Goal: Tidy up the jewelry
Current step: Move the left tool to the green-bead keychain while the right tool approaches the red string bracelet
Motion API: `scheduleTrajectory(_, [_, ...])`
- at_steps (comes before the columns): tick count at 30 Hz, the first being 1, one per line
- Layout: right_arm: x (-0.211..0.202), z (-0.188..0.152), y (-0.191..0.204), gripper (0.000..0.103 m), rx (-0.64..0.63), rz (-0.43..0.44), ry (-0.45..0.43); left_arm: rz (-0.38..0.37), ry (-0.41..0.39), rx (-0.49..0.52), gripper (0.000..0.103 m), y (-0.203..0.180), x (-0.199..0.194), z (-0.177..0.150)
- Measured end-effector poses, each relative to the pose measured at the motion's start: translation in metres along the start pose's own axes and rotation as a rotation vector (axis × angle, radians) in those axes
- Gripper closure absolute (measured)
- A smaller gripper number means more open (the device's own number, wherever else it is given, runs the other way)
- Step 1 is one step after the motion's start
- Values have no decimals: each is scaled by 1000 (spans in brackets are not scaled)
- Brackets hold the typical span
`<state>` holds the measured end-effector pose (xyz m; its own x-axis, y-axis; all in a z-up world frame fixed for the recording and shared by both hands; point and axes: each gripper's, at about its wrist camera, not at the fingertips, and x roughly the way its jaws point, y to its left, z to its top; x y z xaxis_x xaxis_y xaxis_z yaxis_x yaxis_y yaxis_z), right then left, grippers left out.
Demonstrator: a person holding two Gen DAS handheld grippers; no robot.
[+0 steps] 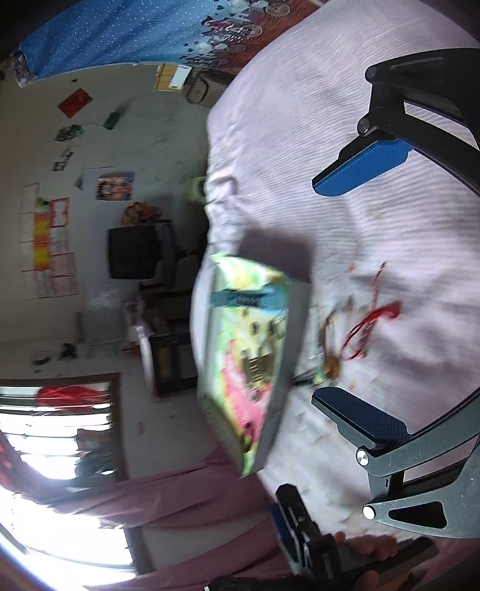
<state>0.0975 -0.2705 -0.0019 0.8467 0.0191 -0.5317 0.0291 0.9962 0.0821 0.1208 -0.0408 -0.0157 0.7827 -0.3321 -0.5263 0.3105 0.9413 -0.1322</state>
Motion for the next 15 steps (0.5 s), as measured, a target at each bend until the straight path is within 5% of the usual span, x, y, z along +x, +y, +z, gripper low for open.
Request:
scheduleTrajectory(6, [20,-10,3,1,-27,23,110,4,108,16,0,2,23,-10])
scheduleTrajectory(15, [43,-22,8,1,-14,72,212,-32,165,22,0,1,40,-11])
